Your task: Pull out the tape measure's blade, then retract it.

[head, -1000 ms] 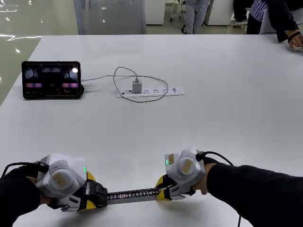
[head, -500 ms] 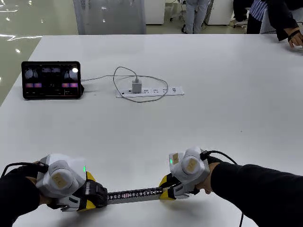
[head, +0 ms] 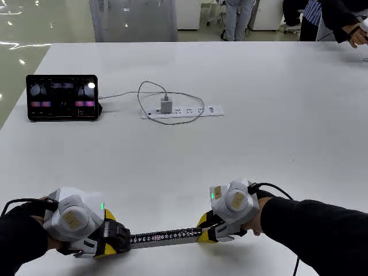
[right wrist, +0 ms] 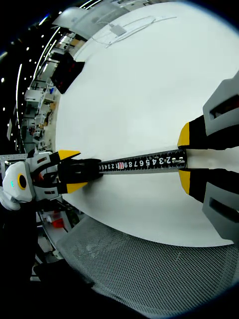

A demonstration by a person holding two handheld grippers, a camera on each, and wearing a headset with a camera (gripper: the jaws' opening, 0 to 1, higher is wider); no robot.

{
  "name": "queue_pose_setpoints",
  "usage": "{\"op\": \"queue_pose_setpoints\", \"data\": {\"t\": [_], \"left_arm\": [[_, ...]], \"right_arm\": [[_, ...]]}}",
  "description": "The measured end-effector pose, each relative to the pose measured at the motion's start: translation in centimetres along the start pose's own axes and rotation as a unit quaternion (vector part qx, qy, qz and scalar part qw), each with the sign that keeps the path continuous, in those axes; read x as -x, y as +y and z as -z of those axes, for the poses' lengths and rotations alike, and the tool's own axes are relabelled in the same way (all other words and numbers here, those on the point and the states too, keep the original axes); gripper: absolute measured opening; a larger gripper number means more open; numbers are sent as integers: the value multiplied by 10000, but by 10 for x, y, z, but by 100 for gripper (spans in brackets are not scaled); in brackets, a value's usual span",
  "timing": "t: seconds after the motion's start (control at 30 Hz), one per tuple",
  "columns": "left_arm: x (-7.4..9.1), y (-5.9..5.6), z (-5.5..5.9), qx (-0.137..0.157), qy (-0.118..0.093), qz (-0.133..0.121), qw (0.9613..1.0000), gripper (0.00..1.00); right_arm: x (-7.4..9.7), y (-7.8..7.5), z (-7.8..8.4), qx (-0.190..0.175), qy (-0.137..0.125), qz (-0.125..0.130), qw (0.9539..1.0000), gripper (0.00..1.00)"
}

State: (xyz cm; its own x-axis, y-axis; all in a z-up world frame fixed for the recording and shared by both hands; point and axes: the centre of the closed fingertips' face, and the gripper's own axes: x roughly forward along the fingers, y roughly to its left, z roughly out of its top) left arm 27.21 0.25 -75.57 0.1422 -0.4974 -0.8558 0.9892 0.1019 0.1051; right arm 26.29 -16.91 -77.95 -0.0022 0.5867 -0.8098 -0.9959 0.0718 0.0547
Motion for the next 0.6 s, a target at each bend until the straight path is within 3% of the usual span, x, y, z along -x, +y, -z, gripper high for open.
{"op": "queue_pose_setpoints", "data": {"t": [0.6], "left_arm": [[0, 0, 0, 2, -1, -7, 10000, 32]], "right_arm": [[9, -1, 9, -32, 31, 24, 10000, 9]]}}
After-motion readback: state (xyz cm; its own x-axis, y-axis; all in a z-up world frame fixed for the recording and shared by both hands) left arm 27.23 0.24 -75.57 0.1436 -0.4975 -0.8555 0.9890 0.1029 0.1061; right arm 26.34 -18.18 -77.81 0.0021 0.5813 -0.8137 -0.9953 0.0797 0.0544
